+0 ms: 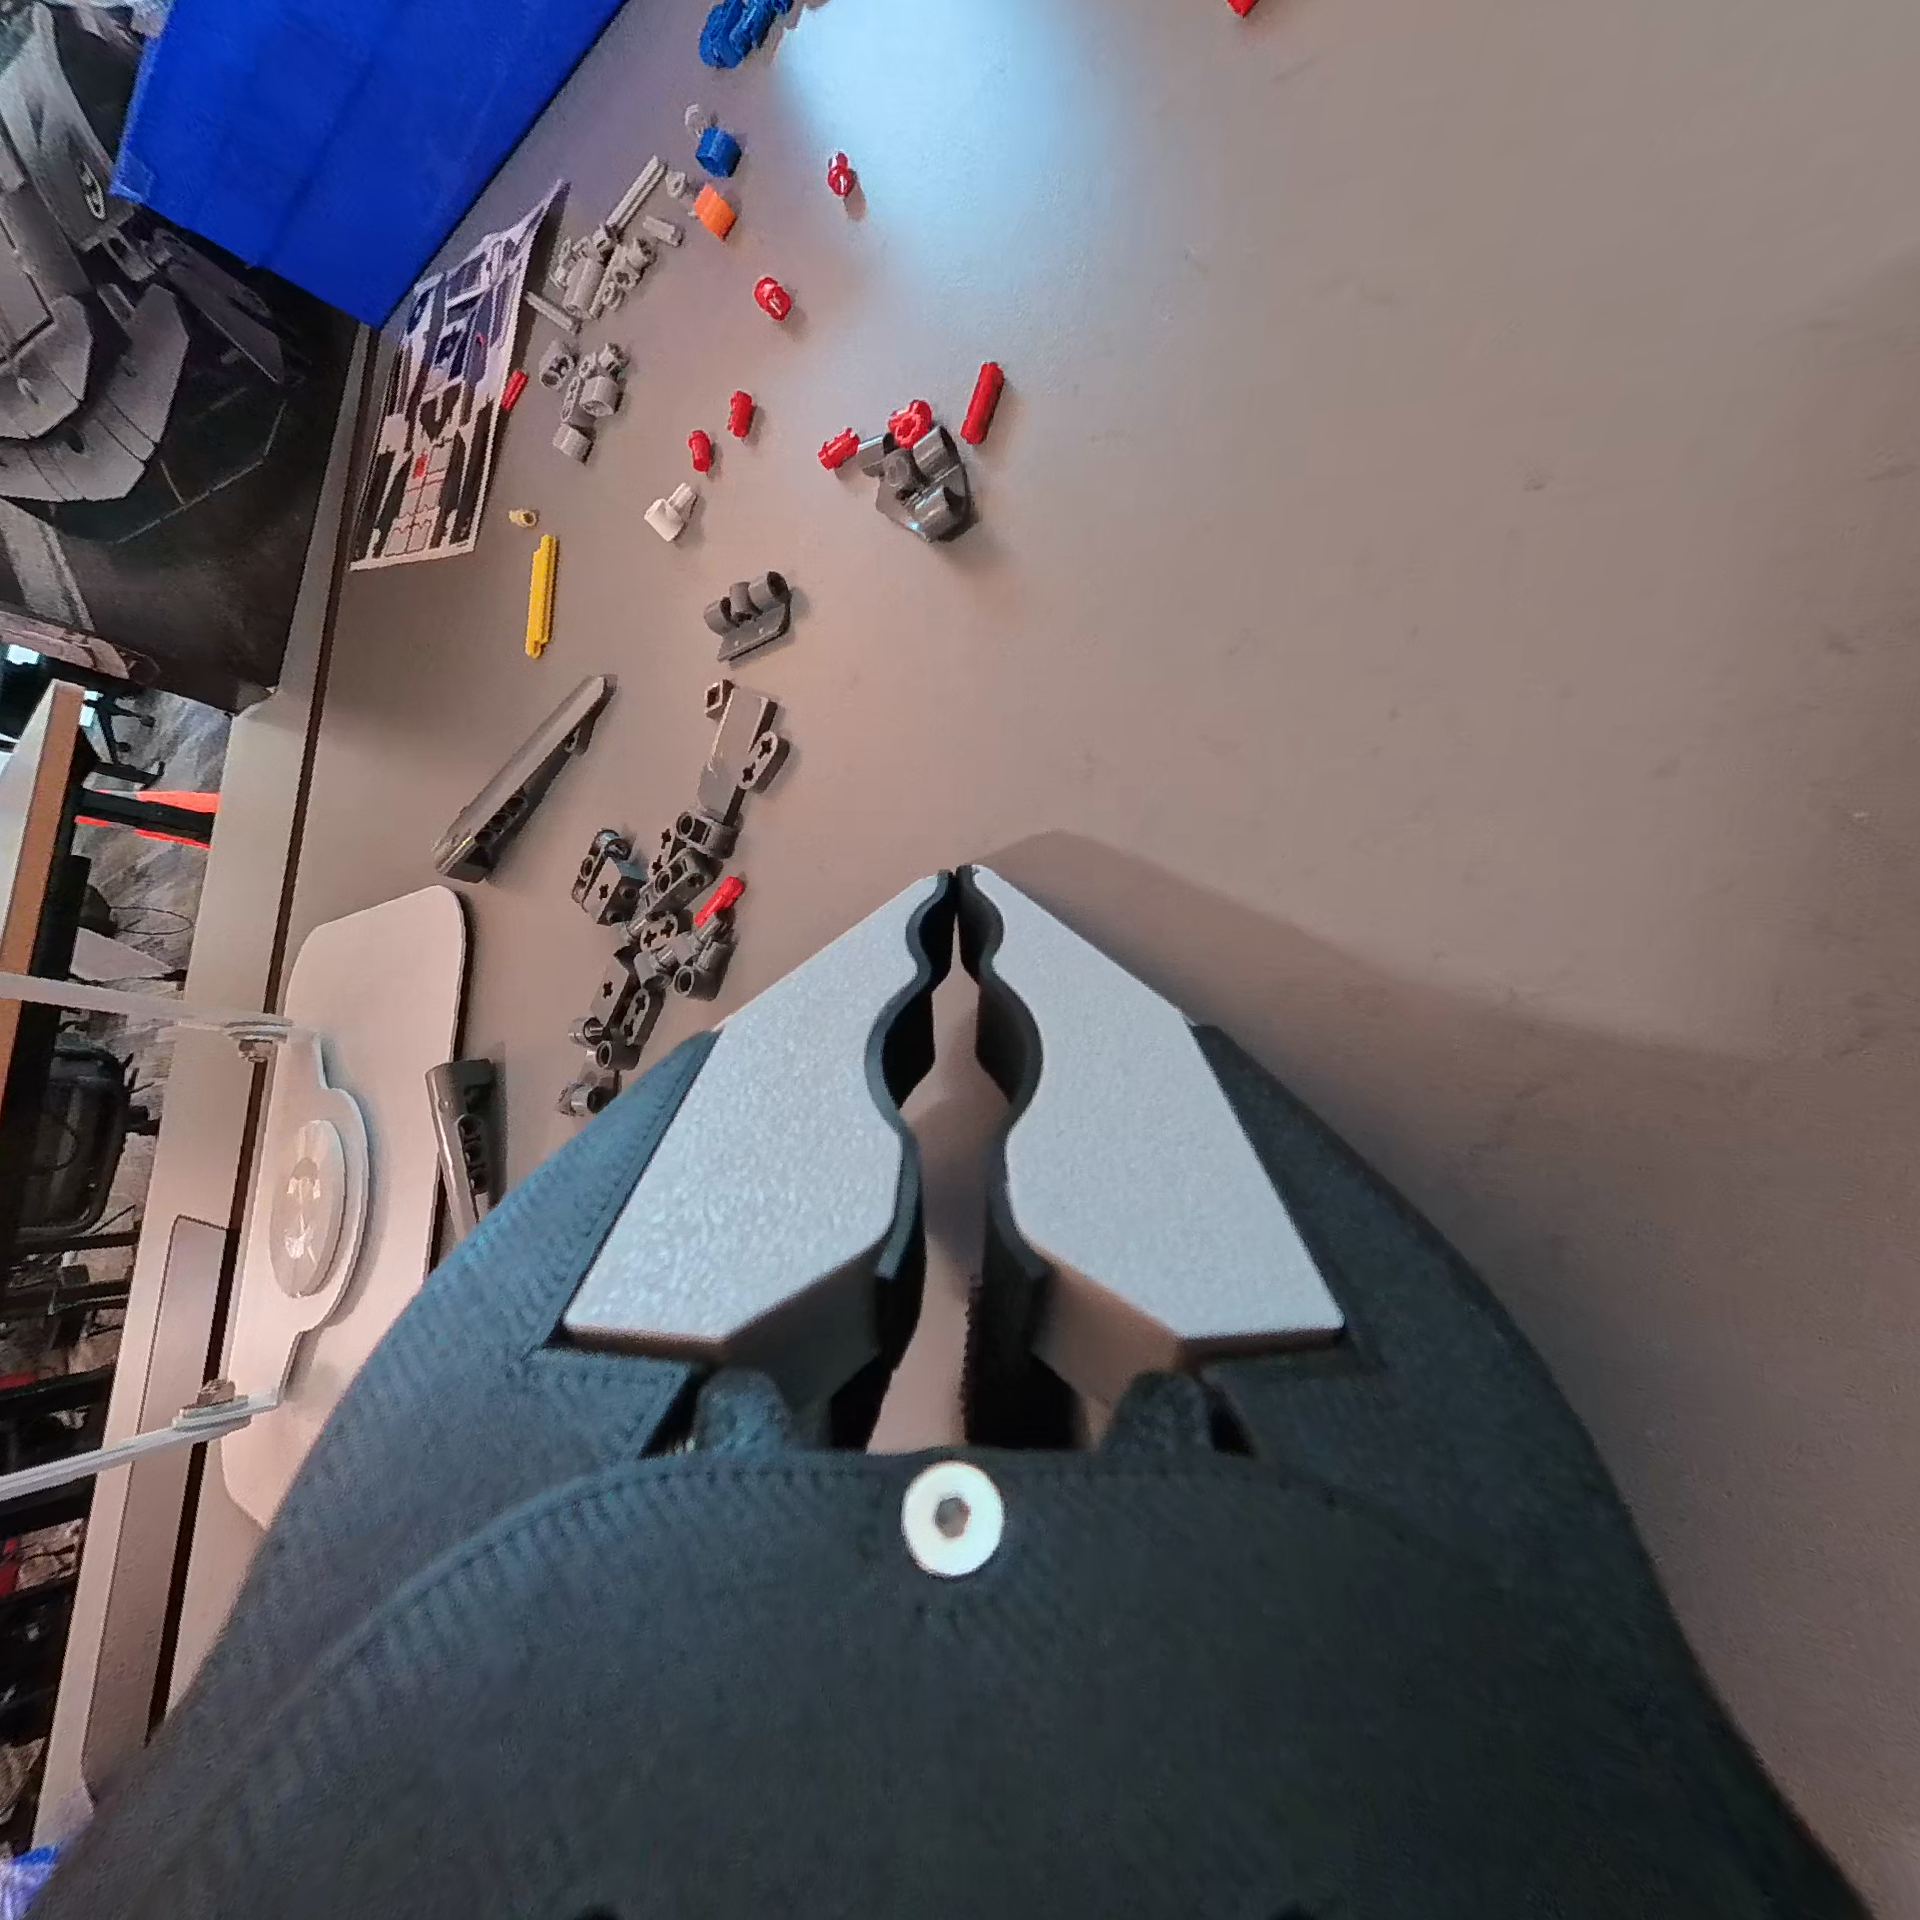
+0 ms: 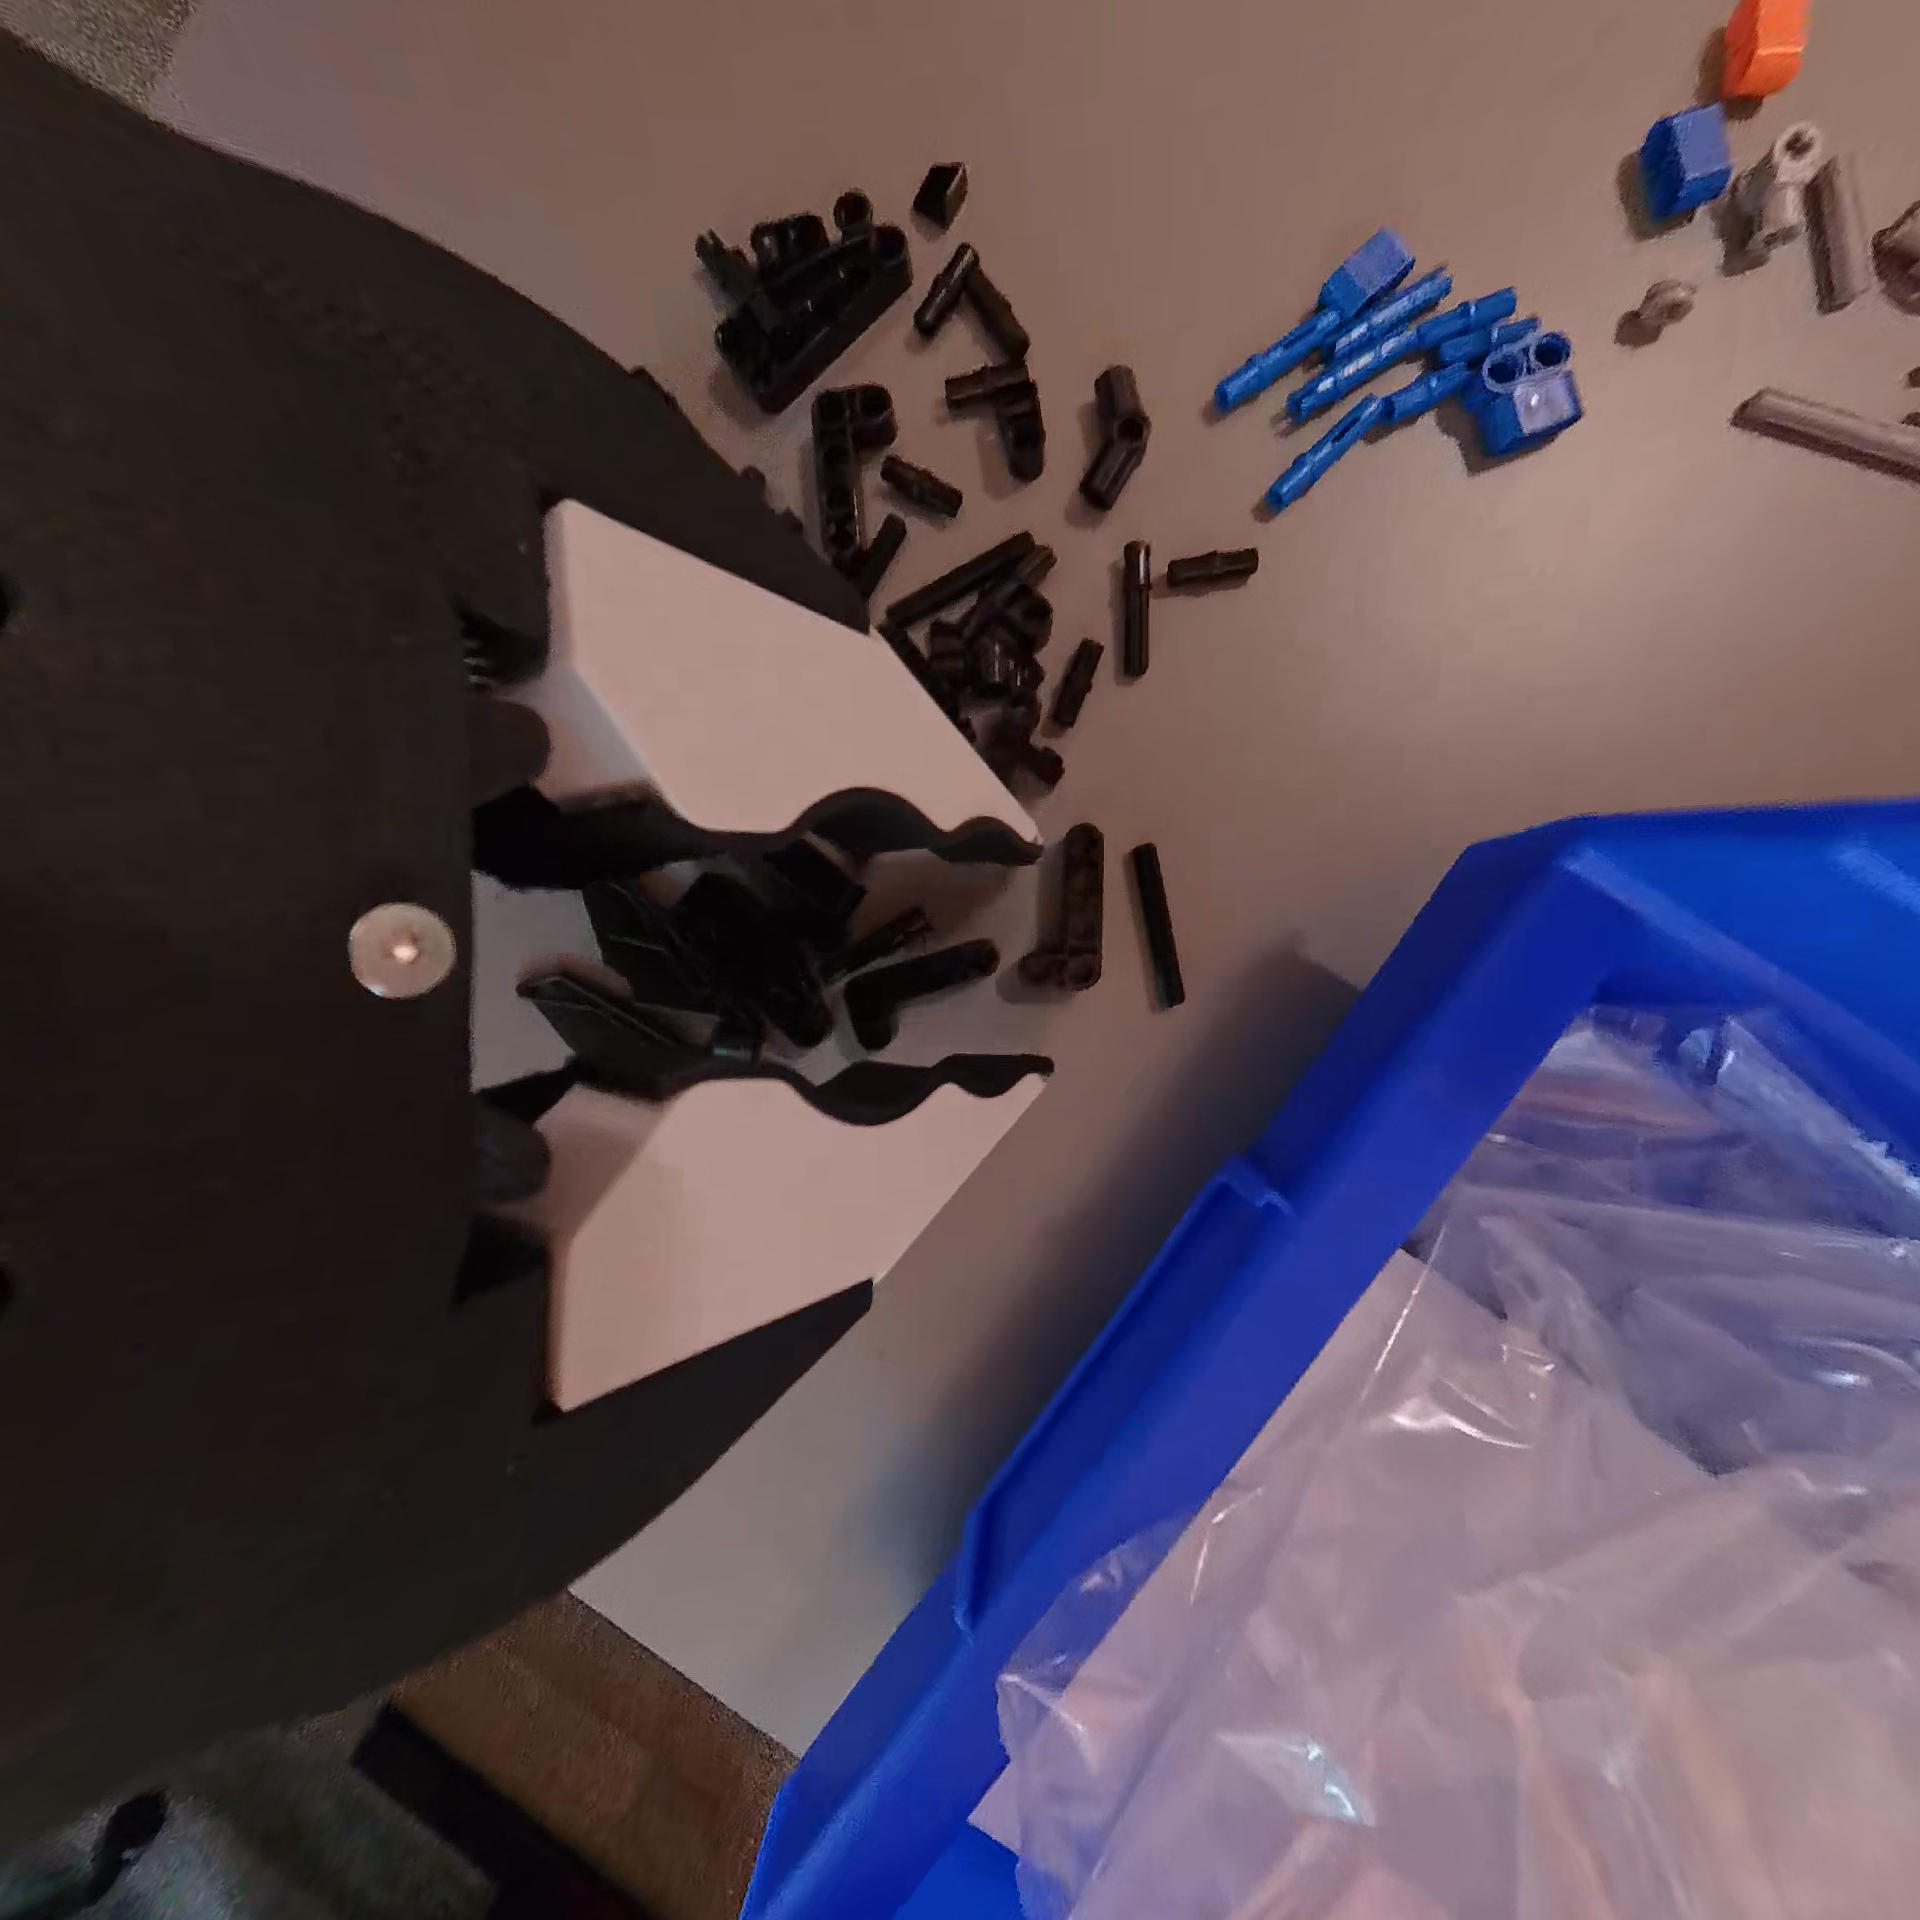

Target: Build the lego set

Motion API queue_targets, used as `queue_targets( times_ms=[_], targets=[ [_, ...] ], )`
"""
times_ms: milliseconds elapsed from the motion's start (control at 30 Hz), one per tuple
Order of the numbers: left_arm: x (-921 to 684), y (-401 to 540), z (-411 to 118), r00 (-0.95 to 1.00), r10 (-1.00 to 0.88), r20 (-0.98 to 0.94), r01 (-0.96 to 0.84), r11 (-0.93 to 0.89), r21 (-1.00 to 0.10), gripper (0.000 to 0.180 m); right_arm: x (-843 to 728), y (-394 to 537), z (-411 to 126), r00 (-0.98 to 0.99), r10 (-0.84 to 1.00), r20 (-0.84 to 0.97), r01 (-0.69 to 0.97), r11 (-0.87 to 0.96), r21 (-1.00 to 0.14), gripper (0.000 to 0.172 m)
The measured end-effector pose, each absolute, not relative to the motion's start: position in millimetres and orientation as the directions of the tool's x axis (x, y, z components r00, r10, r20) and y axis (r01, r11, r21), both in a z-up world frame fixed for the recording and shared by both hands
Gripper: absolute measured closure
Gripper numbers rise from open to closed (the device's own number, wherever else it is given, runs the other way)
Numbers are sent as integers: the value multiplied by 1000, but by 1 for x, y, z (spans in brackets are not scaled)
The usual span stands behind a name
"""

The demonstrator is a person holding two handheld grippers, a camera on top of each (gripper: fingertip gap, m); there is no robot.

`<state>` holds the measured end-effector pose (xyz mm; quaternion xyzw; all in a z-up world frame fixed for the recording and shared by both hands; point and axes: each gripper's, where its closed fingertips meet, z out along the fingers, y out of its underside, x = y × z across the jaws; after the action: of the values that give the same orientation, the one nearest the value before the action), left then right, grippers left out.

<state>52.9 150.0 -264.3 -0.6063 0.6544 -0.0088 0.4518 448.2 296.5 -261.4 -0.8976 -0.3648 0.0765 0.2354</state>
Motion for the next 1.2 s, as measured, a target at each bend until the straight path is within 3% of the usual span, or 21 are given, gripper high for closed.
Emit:
queue_targets(
  times_ms=[233, 567, 800, 967, 1200],
  targets=[
    [53, 150, -264, 144, -802, -580, -786, 263, -560, 180, 451, 306, -266, 711, 703, 29, 611, -596, -521, 166],
    [54, 154, -264, 153, -776, -611, -793, 273, -545, 180, 421, 301, -234, 656, 745, 121, 653, -479, -587, 167],
    [55, 158, -247, 192, -712, -676, -776, 311, -549, 166, 299, 265, -177, 478, 857, 191, 707, -246, -663, 168],
    [50, 161, -218, 279, -633, -722, -741, 336, -581, 160, 190, 235, -151, 336, 924, 182, 654, -90, -751, 168],
    [31, 166, -171, 369, -445, -816, -718, 420, -555, 151, 88, 205, -172, 134, 988, 81, 733, -44, -679, 168]
  ],
)
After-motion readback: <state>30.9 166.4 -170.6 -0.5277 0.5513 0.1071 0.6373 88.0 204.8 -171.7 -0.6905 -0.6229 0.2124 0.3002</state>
